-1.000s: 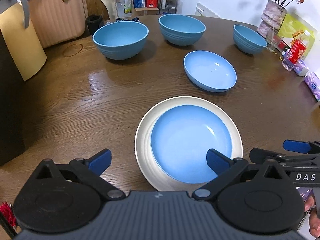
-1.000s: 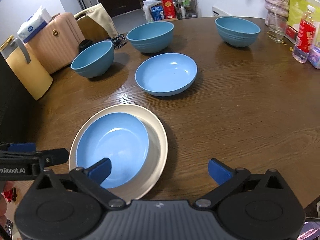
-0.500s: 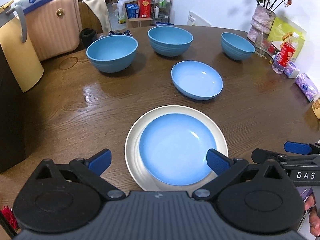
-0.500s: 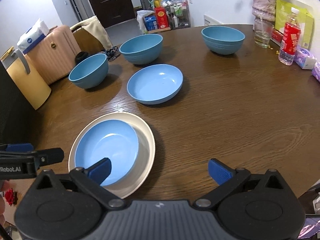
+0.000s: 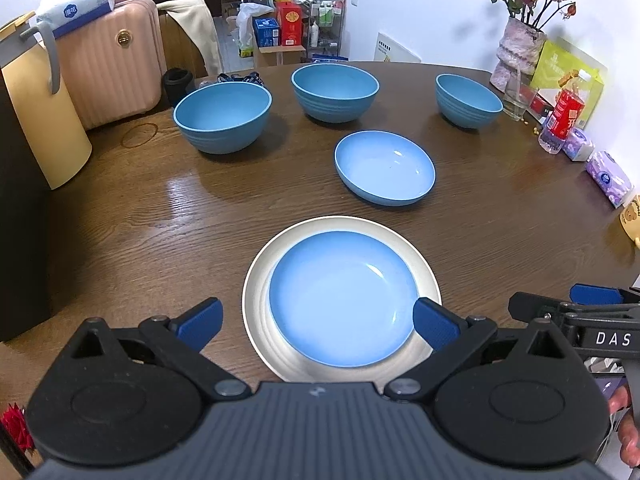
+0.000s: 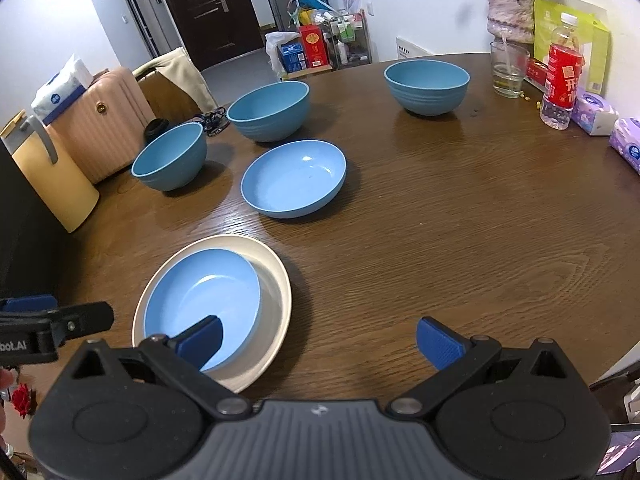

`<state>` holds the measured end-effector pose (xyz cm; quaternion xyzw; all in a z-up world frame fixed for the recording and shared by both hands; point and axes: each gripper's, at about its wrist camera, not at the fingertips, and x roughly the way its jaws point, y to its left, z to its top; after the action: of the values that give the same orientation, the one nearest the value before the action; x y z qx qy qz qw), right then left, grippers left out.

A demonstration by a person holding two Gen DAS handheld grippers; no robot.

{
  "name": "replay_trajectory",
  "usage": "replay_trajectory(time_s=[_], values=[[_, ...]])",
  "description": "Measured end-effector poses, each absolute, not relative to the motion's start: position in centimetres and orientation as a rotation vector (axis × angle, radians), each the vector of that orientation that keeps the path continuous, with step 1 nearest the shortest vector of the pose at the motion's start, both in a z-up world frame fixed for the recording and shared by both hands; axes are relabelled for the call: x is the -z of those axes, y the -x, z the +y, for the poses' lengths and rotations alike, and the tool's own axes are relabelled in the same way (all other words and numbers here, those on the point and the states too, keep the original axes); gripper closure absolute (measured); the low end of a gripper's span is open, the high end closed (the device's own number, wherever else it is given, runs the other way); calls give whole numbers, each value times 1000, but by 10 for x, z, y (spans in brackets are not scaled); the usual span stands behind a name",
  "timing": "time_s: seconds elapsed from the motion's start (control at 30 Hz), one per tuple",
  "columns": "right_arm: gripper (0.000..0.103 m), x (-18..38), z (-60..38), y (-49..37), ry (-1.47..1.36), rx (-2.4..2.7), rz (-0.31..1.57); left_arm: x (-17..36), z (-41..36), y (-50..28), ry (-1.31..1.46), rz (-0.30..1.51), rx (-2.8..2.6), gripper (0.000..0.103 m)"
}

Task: Organize plates and bowls
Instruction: 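Withdraw both grippers upward away from the stacked plates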

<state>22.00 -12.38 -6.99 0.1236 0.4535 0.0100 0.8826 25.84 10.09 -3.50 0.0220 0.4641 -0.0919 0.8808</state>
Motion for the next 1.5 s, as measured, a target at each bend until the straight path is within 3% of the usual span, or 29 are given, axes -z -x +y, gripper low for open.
replay_trajectory(time_s=[1.03,1.5], values=[[0,77,-177,-204,-217,-61,935,28,52,-240,-14,955,116,0],[0,75,-162,-203,-232,-1,941,24,67,-247,-32,934,179,0]])
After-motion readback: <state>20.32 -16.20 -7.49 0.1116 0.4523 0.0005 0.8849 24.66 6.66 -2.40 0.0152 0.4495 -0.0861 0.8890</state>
